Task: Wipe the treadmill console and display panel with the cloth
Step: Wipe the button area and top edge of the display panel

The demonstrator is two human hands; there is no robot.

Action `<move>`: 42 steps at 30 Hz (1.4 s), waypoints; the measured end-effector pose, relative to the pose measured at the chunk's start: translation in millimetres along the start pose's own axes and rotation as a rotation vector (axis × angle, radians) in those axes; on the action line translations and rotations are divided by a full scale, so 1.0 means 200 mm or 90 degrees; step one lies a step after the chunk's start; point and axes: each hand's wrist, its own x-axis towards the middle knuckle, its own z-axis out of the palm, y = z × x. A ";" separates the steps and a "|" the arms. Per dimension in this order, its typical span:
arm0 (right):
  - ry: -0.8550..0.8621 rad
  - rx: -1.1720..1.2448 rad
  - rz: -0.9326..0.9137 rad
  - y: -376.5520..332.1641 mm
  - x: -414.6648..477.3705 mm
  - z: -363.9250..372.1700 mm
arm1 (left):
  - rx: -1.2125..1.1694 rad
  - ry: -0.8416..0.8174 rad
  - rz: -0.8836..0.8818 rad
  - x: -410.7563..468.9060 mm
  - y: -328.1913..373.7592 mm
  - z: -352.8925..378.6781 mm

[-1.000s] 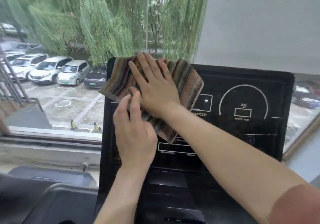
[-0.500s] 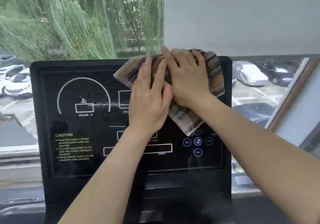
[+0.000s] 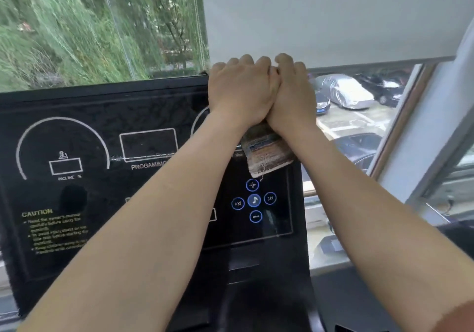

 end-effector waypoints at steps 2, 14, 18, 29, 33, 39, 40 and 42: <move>-0.020 0.135 0.093 0.05 -0.08 0.00 | -0.011 0.002 0.040 -0.01 0.09 0.04; -0.177 0.178 0.275 0.34 -1.11 0.10 | -0.033 -0.068 0.220 -0.92 0.36 0.40; -0.358 0.193 0.316 0.47 -1.53 0.11 | -0.047 -0.148 0.227 -1.33 0.47 0.48; -0.156 -0.050 0.019 0.10 -1.00 0.04 | -0.066 -0.098 0.055 -1.04 0.06 0.22; -0.201 -0.158 -0.149 -0.12 -0.86 0.11 | -0.053 -0.068 -0.055 -1.06 -0.19 0.17; -0.158 -0.256 -0.280 0.04 -0.81 0.00 | -0.041 -0.058 -0.134 -1.10 -0.17 0.17; -0.132 -0.254 -0.278 0.05 -0.77 -0.01 | -0.037 -0.049 -0.130 -1.06 -0.14 0.17; -0.081 -0.245 -0.275 0.04 -0.68 0.00 | -0.035 -0.032 -0.135 -0.96 -0.13 0.17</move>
